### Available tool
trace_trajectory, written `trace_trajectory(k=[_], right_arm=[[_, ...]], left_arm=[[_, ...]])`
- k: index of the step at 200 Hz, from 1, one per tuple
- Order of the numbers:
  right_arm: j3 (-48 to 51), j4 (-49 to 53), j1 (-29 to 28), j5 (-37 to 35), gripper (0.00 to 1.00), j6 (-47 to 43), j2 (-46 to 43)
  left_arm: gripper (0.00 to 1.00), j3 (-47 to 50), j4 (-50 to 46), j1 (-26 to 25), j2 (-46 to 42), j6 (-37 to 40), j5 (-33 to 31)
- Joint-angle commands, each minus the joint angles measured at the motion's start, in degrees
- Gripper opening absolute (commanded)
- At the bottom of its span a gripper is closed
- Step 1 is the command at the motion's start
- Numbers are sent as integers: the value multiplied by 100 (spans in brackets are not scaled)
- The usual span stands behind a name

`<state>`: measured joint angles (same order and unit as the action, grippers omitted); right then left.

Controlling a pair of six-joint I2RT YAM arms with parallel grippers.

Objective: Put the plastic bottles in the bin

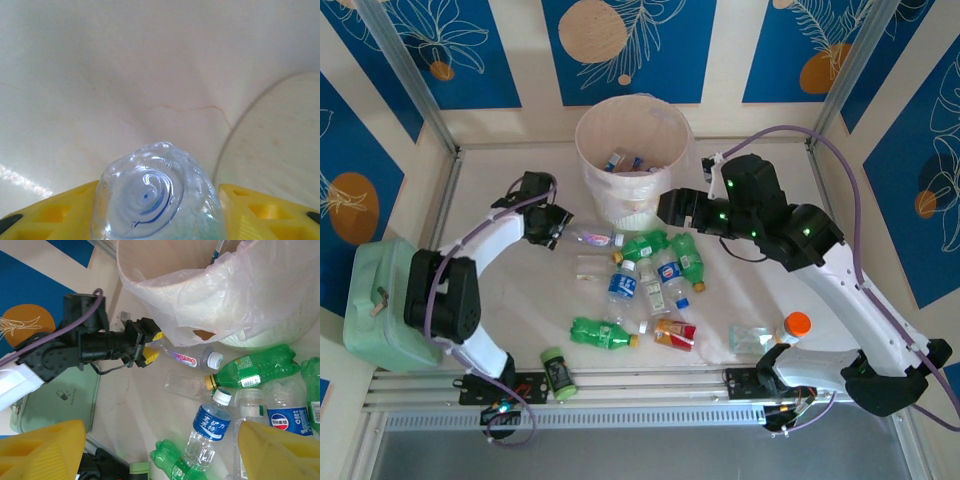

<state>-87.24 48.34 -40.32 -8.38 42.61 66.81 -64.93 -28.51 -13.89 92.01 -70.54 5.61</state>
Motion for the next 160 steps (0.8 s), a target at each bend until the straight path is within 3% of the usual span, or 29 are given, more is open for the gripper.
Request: trace_trajectory(k=[1,45,67,114,160], right_arm=[[-130,-150,-73,175,80,-94,-58],[-449,-340,-12,1179,82,-133,260],[-693,-382,30,1663,84,-82,530],[-1199,-592,402,2730,95,375,1070],[-1865,-580,754,3408,99,726,1574]], left_arm=[[54,0,-518,5,-601,360,-160],[54,-71,-818,101,-1702,1052,-171],[54,-46,-435,216,-2130,1266,238],[54,203,2480,350,-2608,516,1864],[53,69,4908,362,-2304,-378,2683]])
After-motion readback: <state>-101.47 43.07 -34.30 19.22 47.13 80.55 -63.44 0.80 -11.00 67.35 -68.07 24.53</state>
